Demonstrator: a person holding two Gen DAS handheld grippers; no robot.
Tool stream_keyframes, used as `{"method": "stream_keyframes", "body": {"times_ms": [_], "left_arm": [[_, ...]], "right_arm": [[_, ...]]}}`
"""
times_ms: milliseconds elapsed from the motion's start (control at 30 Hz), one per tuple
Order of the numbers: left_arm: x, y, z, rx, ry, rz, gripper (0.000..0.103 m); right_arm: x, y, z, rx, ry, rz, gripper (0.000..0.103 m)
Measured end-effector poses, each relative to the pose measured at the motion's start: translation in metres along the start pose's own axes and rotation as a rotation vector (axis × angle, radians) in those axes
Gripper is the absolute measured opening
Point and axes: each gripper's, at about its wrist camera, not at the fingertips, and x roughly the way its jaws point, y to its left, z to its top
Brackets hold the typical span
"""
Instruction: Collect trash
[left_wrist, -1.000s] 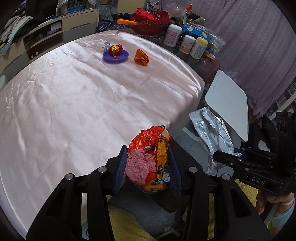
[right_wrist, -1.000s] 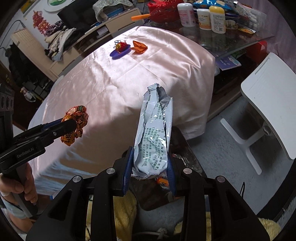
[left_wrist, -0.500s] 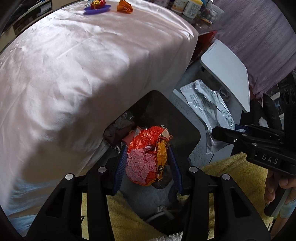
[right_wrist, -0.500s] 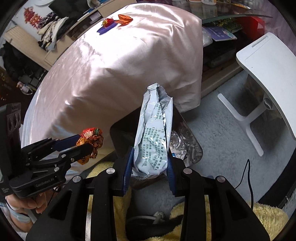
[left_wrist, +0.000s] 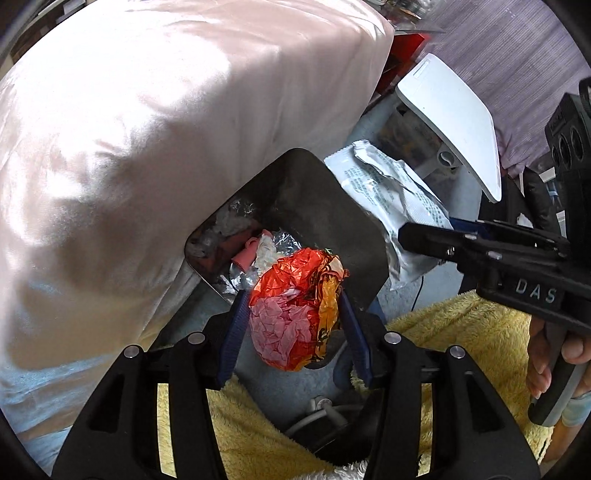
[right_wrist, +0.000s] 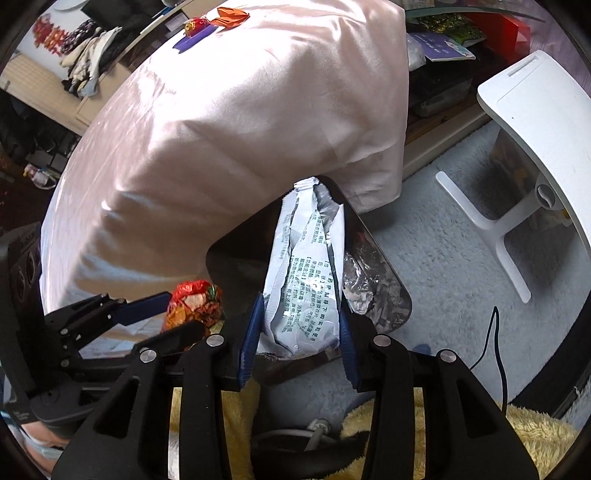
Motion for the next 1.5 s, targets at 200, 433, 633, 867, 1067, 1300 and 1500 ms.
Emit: {"method": "stream_keyframes", "body": {"times_ms": [200, 433, 633, 867, 1067, 1300, 1500], "left_arm": [[-0.006, 0.008, 0.002, -0.016, -0.007, 0.005, 0.064], [-0.032, 0.016, 0.006, -0.009, -0.062, 0.036, 0.075], [-0.071, 0.034, 0.019, -0.029, -0.149, 0.081, 0.081], [-0.105, 0.064, 0.050, -0.056, -0.225, 0.139, 0.084], [-0.115, 0.102, 0.092, -0.107, -0.264, 0.191, 0.084], [-0.113, 0.126, 0.154, -0.099, -0.304, 0.217, 0.078], [-0.105, 0.144, 0.210, -0.096, -0.321, 0.220, 0.075]], "right_arm": [[-0.008, -0.001, 0.010, 0.016, -0.031, -0.005, 0.053], [-0.024, -0.006, 0.020, 0.038, -0.070, 0.005, 0.055], [-0.047, -0.002, 0.041, 0.029, -0.136, 0.023, 0.056], [-0.060, 0.017, 0.089, -0.032, -0.212, 0.044, 0.056], [-0.047, 0.042, 0.136, -0.101, -0.232, 0.040, 0.056], [-0.025, 0.066, 0.191, -0.167, -0.264, 0.053, 0.054], [0.012, 0.084, 0.235, -0.226, -0.260, 0.035, 0.054]]}}
